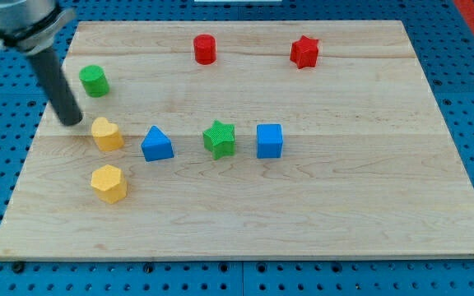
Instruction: Move the yellow heart to the left of the red circle
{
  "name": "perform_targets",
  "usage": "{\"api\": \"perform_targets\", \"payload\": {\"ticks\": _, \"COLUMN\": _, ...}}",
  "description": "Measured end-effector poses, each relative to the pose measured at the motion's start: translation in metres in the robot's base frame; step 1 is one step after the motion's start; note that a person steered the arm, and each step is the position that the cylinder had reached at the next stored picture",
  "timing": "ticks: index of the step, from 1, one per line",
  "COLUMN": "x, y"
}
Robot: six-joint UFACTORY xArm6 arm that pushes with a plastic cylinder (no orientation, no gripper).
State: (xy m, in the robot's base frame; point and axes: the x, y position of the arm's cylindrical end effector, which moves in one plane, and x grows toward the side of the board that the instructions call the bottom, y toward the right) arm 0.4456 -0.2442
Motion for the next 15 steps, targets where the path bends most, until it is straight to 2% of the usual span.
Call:
{"api": "perform_targets", "payload": {"ticks": 1, "x": 0.04, "y": 0.033}}
{"api": "perform_targets", "payload": {"ticks": 2, "x": 0.016, "y": 0.115}}
{"api": "perform_targets", "payload": {"ticks": 3, "x": -0.015, "y": 0.132}}
{"api": "perform_targets", "payload": {"ticks": 5, "x": 0.031, "y": 0.073}}
{"api": "perform_targets", "payload": {"ticks": 6, "x": 0.034, "y": 0.077}}
{"api": "perform_targets", "payload": {"ticks": 7, "x": 0.024, "y": 0.055}}
{"api": "perform_targets", "payload": {"ticks": 10, "x": 0.031, "y": 0.021}}
{"api": "perform_targets", "payload": {"ticks": 11, "x": 0.012, "y": -0.002}}
{"api": "perform_targets", "payload": {"ticks": 12, "x": -0.008, "y": 0.029}}
{"api": "perform_targets", "payload": {"ticks": 13, "x": -0.015, "y": 0.086}}
{"api": "perform_targets", "payload": {"ticks": 14, "x": -0.086, "y": 0.088}}
{"api": "perform_targets", "payload": {"ticks": 15, "x": -0.096, "y": 0.11}}
